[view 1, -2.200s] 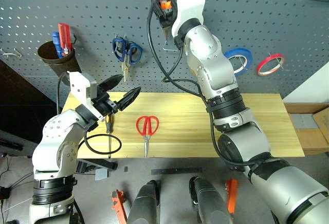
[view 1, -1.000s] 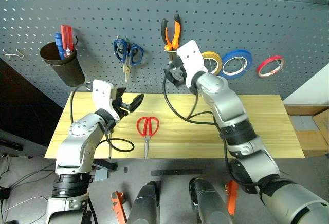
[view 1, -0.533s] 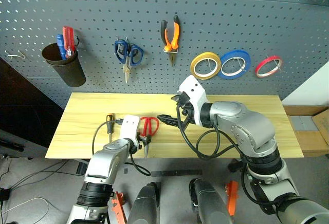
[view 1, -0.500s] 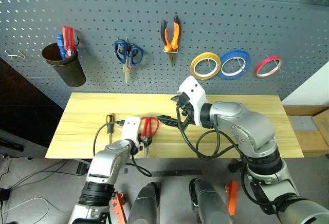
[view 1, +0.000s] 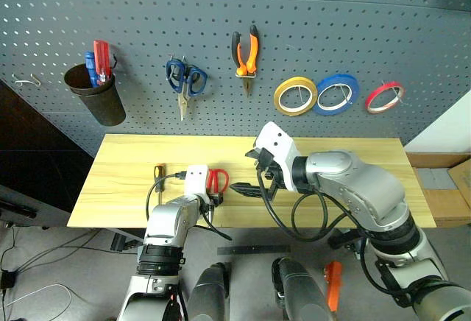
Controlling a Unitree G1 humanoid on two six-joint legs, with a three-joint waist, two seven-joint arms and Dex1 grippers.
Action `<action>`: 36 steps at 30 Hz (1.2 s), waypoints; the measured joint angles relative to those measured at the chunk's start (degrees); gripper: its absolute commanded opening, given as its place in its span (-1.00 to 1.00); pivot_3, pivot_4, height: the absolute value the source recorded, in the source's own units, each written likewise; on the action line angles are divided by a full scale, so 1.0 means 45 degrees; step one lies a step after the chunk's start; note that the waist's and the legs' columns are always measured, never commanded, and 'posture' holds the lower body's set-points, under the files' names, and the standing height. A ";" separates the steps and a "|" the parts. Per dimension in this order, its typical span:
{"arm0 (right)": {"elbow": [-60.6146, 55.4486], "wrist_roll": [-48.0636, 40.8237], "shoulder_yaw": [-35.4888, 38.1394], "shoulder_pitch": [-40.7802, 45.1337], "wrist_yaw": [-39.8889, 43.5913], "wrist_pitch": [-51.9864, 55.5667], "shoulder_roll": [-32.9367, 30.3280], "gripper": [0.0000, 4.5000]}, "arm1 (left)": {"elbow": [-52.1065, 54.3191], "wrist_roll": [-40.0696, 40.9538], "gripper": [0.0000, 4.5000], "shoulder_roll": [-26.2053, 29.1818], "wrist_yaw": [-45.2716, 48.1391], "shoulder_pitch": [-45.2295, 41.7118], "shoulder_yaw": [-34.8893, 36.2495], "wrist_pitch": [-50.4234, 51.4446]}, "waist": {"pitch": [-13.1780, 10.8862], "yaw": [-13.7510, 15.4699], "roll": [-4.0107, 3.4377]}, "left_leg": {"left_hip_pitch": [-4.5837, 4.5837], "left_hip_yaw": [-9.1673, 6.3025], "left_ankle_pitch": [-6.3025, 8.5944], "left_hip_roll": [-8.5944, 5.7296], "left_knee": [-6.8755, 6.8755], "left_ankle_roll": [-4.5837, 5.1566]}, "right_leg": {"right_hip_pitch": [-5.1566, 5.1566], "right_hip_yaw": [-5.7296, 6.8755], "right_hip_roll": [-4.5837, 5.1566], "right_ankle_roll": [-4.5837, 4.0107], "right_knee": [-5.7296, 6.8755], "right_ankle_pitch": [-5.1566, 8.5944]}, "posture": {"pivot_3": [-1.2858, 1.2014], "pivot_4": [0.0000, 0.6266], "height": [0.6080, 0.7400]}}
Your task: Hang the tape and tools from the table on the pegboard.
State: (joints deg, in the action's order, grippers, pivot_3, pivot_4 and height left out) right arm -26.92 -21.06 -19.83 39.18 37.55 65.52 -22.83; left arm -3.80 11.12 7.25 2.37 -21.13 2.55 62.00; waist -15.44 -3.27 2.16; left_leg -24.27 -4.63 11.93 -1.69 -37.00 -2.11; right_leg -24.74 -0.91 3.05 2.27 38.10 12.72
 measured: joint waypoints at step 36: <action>0.0032 -0.0439 0.2259 -0.0382 0.1342 -0.3919 -0.2538 1.00 | 0.4125 -0.2110 -0.98 0.3203 0.1875 0.4778 0.0965 -1.1532 | -0.0003 0.0024 -0.0001 | 0.0054 0.0012 0.0033 0.0032 0.0061 0.0047 | 0.0130 0.0003 0.0008 0.0016 -0.0232 -0.0005 | -0.03 -0.31 1.00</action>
State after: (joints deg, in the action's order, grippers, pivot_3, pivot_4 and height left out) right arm -26.77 -23.04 -9.66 37.46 43.59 47.89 -34.25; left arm 14.77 1.63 21.66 10.81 0.37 6.89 10.10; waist -15.45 -3.16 2.16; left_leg -24.02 -4.57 12.08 -1.54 -36.73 -1.90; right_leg -24.16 -0.90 3.08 2.35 37.06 12.69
